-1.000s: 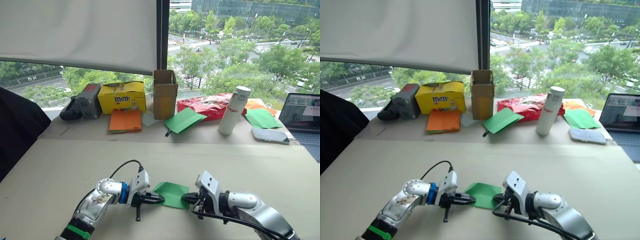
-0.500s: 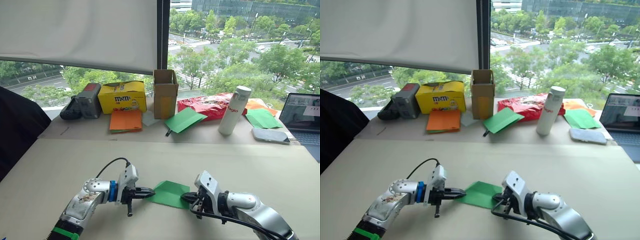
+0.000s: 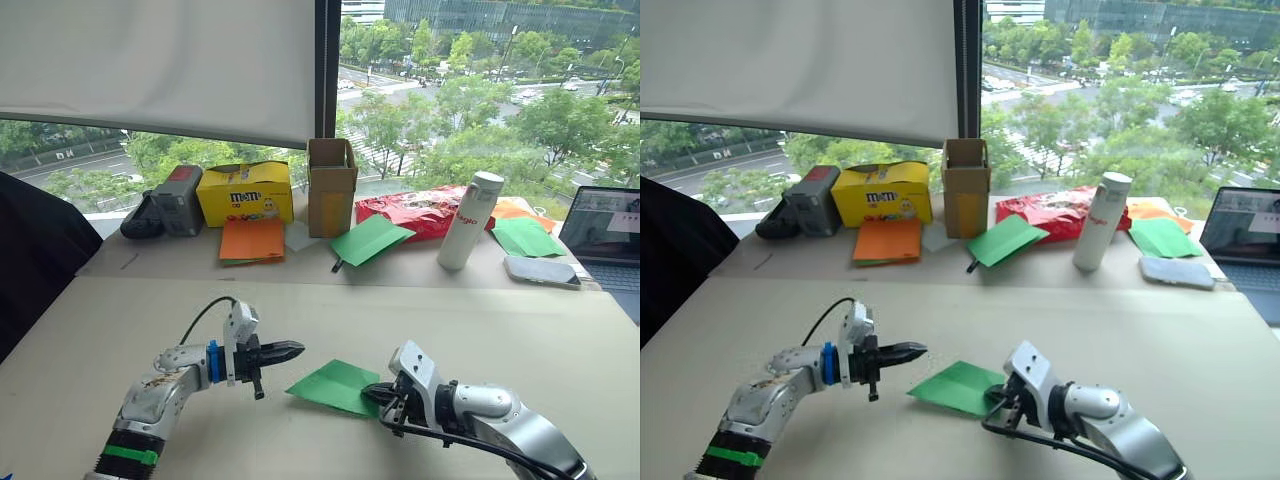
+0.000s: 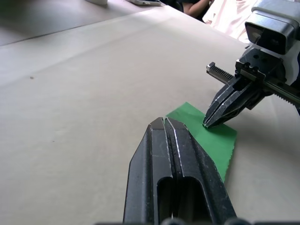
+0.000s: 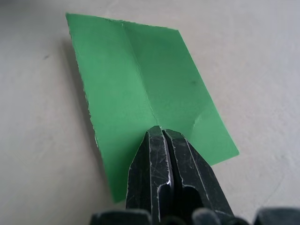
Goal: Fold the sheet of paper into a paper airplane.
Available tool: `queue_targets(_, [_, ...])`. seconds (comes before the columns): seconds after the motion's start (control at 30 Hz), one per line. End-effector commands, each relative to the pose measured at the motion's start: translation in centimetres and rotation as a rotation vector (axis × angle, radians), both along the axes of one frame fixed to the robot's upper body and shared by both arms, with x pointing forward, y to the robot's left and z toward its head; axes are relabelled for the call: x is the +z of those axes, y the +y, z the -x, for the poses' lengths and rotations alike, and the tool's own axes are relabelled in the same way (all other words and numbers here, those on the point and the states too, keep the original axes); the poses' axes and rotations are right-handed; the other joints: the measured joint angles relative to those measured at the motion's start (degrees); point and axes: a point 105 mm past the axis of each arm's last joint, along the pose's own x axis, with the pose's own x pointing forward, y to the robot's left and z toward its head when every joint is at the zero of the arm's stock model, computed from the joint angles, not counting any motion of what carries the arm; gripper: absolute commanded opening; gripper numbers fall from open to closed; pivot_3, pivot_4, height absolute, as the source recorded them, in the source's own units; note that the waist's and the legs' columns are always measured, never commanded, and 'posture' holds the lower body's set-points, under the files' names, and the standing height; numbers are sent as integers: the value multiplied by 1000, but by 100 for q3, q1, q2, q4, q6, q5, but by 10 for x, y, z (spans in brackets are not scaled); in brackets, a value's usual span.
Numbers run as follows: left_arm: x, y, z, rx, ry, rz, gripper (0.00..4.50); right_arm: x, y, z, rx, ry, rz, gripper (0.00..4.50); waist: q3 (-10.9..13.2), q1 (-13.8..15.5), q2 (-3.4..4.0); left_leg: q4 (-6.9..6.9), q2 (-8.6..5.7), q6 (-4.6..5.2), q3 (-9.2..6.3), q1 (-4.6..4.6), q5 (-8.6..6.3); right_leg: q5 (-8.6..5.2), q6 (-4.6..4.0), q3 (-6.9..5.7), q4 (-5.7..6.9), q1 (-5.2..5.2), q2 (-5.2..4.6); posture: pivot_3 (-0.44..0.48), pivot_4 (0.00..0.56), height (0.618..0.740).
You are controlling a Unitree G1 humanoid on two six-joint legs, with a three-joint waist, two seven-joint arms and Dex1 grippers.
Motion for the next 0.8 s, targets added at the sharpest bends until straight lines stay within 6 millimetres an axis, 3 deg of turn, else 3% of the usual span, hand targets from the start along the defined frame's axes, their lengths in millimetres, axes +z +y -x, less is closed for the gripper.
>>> queue_targets(0.03, [-10,1,-1,-23,6,-60,43,26,3,-7,29,-128,-22,0,0,2,1,0,-1,0,0,0,0,0,0,-1,-1,-4,0,0,150,740])
queue_targets(0.2, [-26,-11,4,-106,34,-121,43,31,5,2,82,-148,-11,0,1,34,0,0,-4,0,-1,-2,0,1,-2,-8,-8,-14,-8,0,150,740])
queue_targets(0.47, [-27,-22,-3,-162,17,-138,43,27,6,15,108,-110,-23,0,2,19,-2,-1,-3,0,-3,-7,0,1,-1,-8,-9,-6,-9,0,150,740])
queue_targets(0.8, [-23,-23,-7,-224,4,-151,43,-22,-7,19,79,-10,75,0,3,18,-4,-1,-6,0,-2,-4,0,0,-1,-12,-9,-2,0,0,150,740])
